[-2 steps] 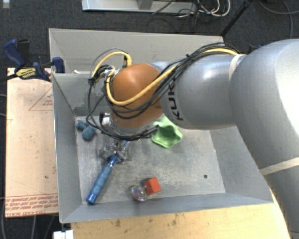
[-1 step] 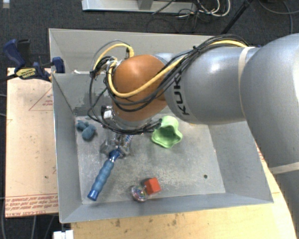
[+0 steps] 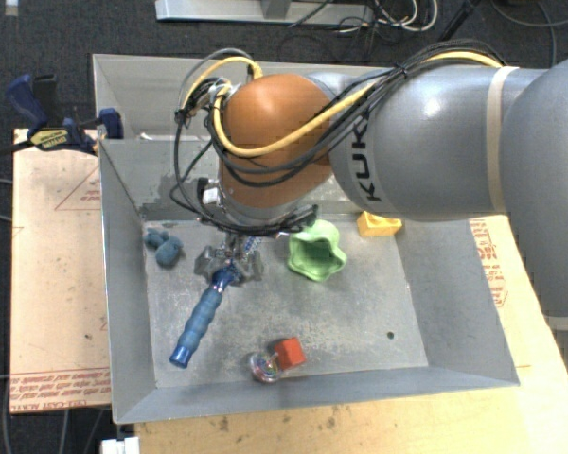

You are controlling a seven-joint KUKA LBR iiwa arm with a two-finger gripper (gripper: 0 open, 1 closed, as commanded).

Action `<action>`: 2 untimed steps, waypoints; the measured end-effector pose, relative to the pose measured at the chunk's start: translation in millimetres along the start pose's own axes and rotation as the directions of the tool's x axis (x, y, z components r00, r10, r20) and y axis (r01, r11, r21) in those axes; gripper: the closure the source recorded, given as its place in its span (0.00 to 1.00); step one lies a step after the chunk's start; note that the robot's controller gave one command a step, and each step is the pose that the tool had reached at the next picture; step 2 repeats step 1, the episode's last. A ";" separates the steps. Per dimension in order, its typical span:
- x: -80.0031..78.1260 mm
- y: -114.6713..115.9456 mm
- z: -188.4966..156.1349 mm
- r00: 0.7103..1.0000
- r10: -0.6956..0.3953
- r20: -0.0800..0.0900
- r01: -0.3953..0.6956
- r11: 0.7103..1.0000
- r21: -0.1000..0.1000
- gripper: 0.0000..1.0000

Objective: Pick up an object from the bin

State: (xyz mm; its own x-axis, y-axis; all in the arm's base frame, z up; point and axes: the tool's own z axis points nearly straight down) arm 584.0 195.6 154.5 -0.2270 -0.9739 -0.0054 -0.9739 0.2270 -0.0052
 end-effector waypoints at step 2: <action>-1.5 -0.9 -38.8 1.000 0.003 -0.001 -0.003 1.000 -0.001 1.00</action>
Offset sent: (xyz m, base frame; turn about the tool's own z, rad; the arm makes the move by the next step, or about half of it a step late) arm 0.0000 0.0001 0.0371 0.0000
